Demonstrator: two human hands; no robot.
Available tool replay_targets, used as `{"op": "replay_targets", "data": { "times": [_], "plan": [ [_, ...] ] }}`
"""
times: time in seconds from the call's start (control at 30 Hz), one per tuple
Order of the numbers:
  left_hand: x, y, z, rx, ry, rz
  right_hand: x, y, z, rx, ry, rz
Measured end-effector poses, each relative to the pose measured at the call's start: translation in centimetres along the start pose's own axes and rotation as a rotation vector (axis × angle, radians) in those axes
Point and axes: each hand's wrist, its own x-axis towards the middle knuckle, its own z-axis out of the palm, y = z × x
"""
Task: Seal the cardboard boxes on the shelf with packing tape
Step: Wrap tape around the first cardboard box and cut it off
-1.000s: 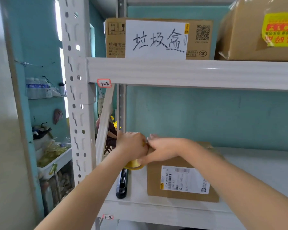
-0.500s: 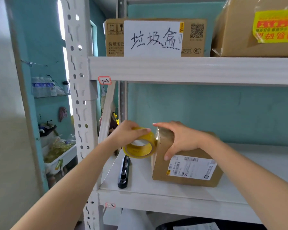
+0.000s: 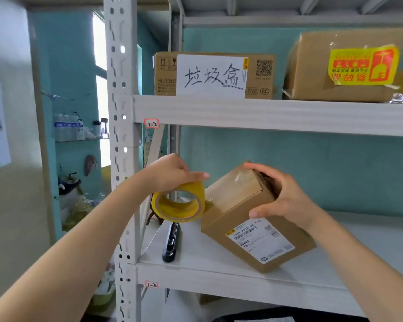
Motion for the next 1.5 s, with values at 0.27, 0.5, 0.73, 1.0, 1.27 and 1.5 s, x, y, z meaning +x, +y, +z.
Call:
{"op": "replay_targets", "data": {
  "times": [0.27,0.5,0.73,1.0,1.27,1.5],
  "plan": [
    [-1.1,-2.1,-1.4,-0.062,0.041,-0.047,-2.1,1.8,-2.7,0.355,0.195,-0.015],
    [0.9,-2.3,3.2,0.037,-0.044,-0.077,-3.8,4.7,-3.2,0.458,0.233,0.068],
    [2.4,0.7,8.7,0.13,-0.129,-0.073,-5.3,4.9,-4.0,0.451,0.205,0.245],
    [2.5,2.5,9.2,0.516,0.059,0.014,-1.7,-1.0,-5.2,-1.082,-0.282,0.279],
    [1.5,4.3,9.4,0.675,0.11,0.149,0.2,-3.1,-0.7,-1.173,-0.233,0.268],
    [1.0,4.6,9.1,0.785,0.123,0.233,1.6,-3.1,1.9,-1.22,-0.18,0.116]
  ]
}}
